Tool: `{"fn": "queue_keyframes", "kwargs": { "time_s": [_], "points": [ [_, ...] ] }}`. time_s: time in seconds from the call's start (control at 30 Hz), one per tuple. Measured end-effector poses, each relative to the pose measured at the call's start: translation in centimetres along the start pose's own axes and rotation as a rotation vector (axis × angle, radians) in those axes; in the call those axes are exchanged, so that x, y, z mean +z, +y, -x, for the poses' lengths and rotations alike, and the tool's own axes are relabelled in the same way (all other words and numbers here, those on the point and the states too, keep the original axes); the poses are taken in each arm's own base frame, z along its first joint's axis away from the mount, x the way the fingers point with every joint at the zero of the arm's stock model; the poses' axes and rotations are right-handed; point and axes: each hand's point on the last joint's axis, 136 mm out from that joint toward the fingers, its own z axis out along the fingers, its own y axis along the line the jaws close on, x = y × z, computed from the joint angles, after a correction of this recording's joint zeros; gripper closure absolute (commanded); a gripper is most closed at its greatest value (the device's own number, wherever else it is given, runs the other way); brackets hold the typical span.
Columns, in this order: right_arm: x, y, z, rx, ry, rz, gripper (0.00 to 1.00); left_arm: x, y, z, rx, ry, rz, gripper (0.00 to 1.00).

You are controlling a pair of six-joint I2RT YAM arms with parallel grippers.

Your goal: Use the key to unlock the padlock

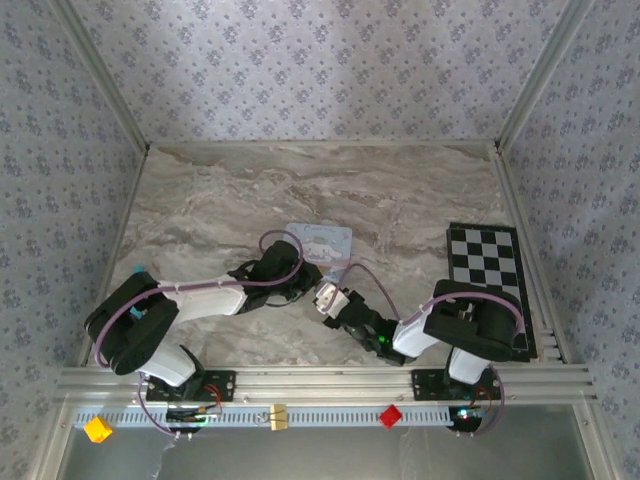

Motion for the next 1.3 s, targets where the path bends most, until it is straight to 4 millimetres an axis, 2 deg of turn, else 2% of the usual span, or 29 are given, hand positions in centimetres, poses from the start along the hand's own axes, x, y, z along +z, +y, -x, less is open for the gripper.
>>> {"fn": "queue_keyframes", "kwargs": {
  "time_s": [0.17,0.53,0.9,1.03,1.2,1.3],
  "points": [
    [0.0,-0.3,-0.1,0.057,0.008,-0.019,1.0,0.1,-0.2,0.2,0.001,-0.007,-0.012,1.0],
    [0.0,-1.4,0.4,0.4,0.022,0.02,1.0,0.2,-1.4,0.5,0.006,-0.03,-0.062,1.0],
    [0.0,-0.5,-0.2,0.662,0.062,0.178,1.0,0.2,-0.4,0.3,0.009,-0.028,-0.03,0.99],
    [-0.1,-0.1,-0.5,0.719,0.092,0.213,1.0,0.3,0.0,0.2,0.011,-0.02,-0.017,0.92],
    [-0.3,0.2,-0.7,0.779,0.128,0.233,1.0,0.3,0.3,-0.1,0.019,-0.002,-0.004,0.69],
    [-0.4,0.0,-2.0,0.804,0.184,0.209,1.0,0.2,0.4,0.1,0.016,0.0,-0.002,0.58]
  ]
}}
